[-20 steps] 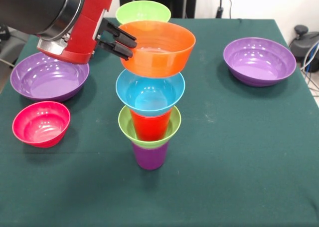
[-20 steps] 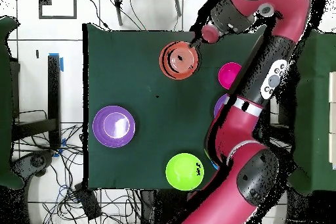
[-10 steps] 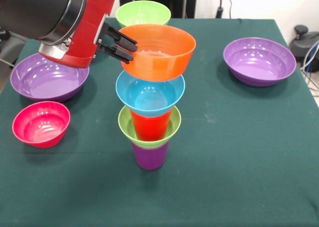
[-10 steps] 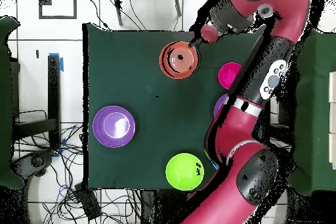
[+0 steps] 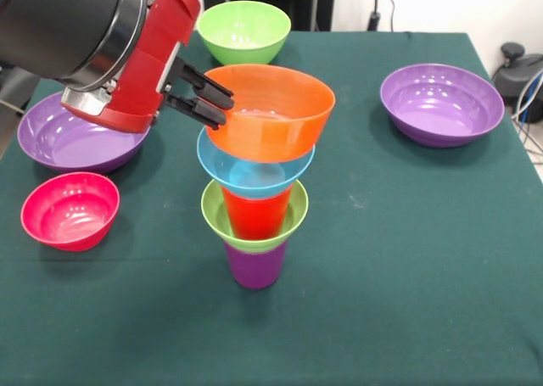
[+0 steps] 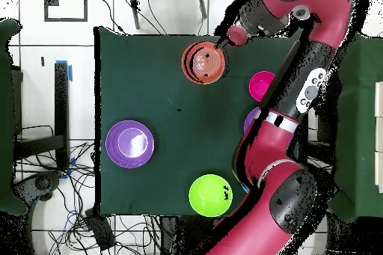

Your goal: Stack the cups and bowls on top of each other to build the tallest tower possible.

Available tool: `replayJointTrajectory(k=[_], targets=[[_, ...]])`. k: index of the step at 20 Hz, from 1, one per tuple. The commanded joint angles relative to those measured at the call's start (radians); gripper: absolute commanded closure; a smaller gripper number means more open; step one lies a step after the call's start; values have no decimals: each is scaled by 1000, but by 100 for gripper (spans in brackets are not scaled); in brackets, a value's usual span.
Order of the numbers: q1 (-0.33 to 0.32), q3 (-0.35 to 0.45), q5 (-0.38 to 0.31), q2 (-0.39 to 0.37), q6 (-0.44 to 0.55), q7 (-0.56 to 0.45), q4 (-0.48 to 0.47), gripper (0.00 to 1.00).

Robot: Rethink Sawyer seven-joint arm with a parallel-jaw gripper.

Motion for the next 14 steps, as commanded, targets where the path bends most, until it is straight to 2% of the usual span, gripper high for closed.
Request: replayJointTrajectory(k=[1, 14], targets=[[30, -32, -64, 56, -58, 82, -115, 100], [18, -46, -46, 61, -60, 94, -99, 100]])
